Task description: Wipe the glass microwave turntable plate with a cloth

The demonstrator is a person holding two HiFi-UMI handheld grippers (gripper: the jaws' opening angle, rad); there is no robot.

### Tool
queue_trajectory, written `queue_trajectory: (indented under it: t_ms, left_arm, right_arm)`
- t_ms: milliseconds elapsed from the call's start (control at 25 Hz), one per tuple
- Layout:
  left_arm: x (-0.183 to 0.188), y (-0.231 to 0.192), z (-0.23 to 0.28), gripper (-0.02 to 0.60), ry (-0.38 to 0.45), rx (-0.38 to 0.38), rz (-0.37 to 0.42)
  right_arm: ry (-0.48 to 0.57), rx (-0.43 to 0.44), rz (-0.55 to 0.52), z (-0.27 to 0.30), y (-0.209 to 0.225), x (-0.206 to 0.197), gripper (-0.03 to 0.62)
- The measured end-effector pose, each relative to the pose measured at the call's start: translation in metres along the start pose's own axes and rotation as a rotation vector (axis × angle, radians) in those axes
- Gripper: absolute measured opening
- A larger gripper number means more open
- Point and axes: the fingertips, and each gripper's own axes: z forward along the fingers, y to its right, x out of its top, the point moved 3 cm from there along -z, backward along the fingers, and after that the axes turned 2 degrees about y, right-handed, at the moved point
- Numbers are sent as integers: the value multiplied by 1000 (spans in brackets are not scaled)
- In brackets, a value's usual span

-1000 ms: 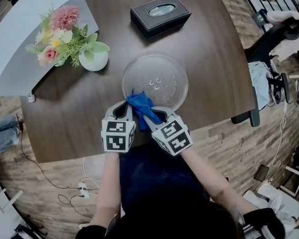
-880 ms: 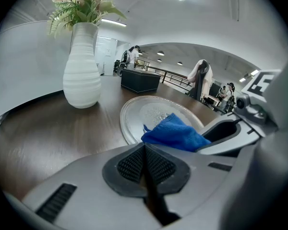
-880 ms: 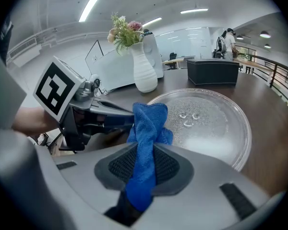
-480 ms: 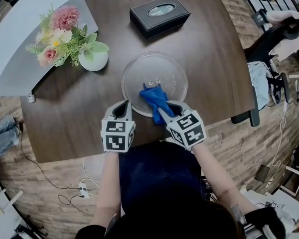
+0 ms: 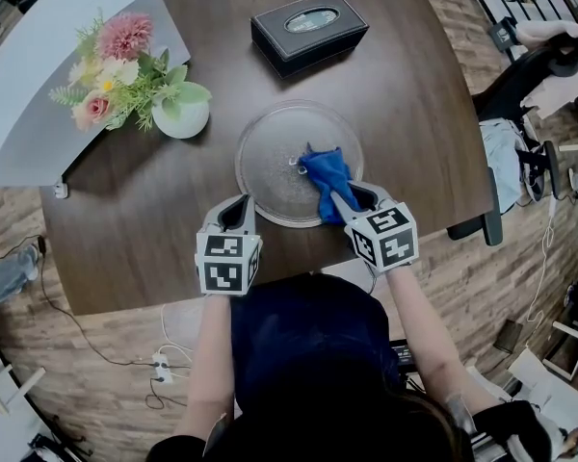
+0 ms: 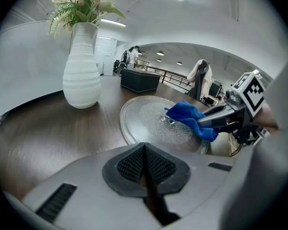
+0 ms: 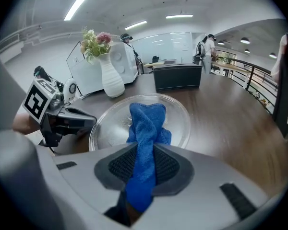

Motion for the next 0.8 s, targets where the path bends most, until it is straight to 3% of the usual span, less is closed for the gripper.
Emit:
queue_trajectory:
  t_ms: [480,800]
  left_arm:
    - [-1,0,0,3,1,6,-14]
    - [0,-1,1,3,-9,-1,-44]
  right_arm:
    - [25,-110,51,-8,45,10,71]
    - [134,-189,184,-13,70,17,72]
